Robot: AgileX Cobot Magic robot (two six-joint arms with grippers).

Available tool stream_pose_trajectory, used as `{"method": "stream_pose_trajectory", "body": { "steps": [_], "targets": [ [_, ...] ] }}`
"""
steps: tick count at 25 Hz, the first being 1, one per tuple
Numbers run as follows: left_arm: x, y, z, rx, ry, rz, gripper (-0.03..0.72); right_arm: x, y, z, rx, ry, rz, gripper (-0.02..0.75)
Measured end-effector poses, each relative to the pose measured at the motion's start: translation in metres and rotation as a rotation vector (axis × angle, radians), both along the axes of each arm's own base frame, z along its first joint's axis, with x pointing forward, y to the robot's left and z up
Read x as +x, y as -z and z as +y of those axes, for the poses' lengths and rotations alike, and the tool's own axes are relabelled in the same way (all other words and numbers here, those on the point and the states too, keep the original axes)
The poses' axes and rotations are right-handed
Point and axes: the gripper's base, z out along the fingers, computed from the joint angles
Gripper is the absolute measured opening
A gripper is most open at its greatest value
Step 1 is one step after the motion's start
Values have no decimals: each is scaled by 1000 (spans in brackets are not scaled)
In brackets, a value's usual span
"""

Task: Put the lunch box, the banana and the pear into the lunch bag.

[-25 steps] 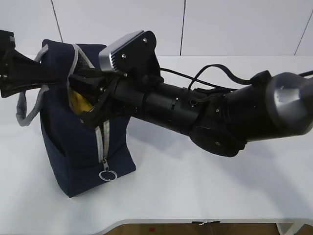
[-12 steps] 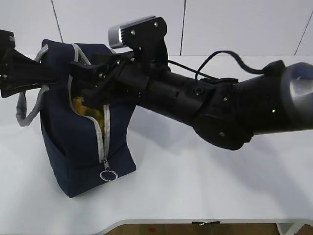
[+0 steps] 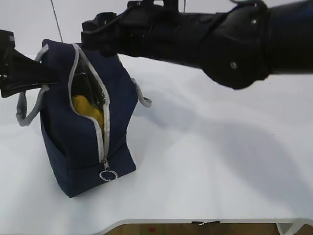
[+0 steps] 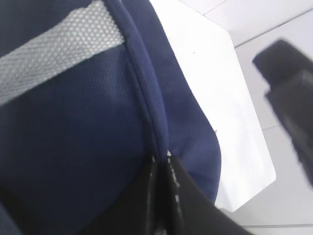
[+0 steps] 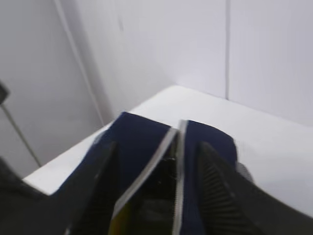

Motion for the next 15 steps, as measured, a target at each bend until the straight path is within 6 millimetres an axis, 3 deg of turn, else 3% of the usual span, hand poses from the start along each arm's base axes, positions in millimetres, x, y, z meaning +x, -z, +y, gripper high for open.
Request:
{"method": "stream_pose_trajectory", "body": {
  "steps": [9,15],
  "targets": [
    [0,0,0,7,8,-9,-1,14,-58,-5,-147,143,204,403],
    [0,0,0,16,14,-20,-1,11,-75,-8,-158,172,295,404]
  ]
}}
